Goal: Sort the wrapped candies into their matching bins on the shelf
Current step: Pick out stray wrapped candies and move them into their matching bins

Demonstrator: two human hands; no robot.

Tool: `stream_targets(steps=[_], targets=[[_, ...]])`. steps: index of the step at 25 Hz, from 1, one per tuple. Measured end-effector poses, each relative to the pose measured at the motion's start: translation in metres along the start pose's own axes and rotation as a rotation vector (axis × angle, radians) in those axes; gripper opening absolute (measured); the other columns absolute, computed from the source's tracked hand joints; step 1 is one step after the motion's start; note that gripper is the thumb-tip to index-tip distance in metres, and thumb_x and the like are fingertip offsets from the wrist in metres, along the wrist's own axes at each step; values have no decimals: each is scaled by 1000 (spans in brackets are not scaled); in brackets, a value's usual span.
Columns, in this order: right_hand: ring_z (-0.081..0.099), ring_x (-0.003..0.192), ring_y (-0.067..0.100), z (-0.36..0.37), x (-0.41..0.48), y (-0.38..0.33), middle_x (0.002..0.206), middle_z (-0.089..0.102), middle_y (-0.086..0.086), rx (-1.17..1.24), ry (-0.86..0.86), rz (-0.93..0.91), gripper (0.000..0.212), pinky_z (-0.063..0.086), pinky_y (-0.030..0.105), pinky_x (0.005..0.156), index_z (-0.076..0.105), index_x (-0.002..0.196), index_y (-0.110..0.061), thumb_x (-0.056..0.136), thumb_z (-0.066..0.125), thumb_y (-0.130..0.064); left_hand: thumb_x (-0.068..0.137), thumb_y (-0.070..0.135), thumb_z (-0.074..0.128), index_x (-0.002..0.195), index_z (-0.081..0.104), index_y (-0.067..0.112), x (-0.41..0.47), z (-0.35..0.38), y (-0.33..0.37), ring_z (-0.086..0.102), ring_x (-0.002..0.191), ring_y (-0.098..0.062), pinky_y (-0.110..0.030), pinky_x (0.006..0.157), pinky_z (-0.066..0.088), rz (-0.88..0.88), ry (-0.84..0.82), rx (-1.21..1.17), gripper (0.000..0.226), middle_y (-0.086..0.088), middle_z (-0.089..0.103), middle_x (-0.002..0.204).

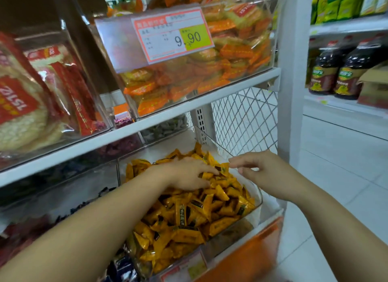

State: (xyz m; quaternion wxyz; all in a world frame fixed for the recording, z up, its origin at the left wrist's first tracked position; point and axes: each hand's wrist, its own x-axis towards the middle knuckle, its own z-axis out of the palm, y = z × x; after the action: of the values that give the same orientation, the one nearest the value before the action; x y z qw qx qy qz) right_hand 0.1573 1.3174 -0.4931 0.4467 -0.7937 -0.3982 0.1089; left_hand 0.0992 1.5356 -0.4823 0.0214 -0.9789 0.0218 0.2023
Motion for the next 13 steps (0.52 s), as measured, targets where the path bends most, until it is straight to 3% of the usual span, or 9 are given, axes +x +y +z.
stream_targets(steps=[5,7,10,13], targets=[[55,101,-10,-4,3,2,109,63,-23,5,-26,-1,23,40,10,88,68,100,-36,92,56,-17,95,44,42,137,40,38,-2,0,-32,38,132,-19,-39,109,31,-31,37,-112,42,1,40,146],[55,100,-11,-5,4,2,107,62,-24,9,-42,-5,24,40,10,86,68,99,-38,91,57,-18,94,44,45,136,41,41,-4,1,-45,41,128,-20,-41,106,34,-98,75,-93,42,1,43,144],[54,99,-13,-6,2,4,109,62,-23,16,-50,-10,23,39,7,84,68,102,-36,91,58,-19,94,44,46,136,38,46,-15,1,-55,41,127,-20,-46,107,30,-166,116,-36,43,2,46,139],[56,102,-8,-6,2,4,112,62,-21,15,-52,-12,22,39,6,84,68,105,-32,90,58,-20,95,35,48,138,38,38,-30,-5,-41,35,133,-18,-36,111,24,-128,189,-103,45,1,38,146]])
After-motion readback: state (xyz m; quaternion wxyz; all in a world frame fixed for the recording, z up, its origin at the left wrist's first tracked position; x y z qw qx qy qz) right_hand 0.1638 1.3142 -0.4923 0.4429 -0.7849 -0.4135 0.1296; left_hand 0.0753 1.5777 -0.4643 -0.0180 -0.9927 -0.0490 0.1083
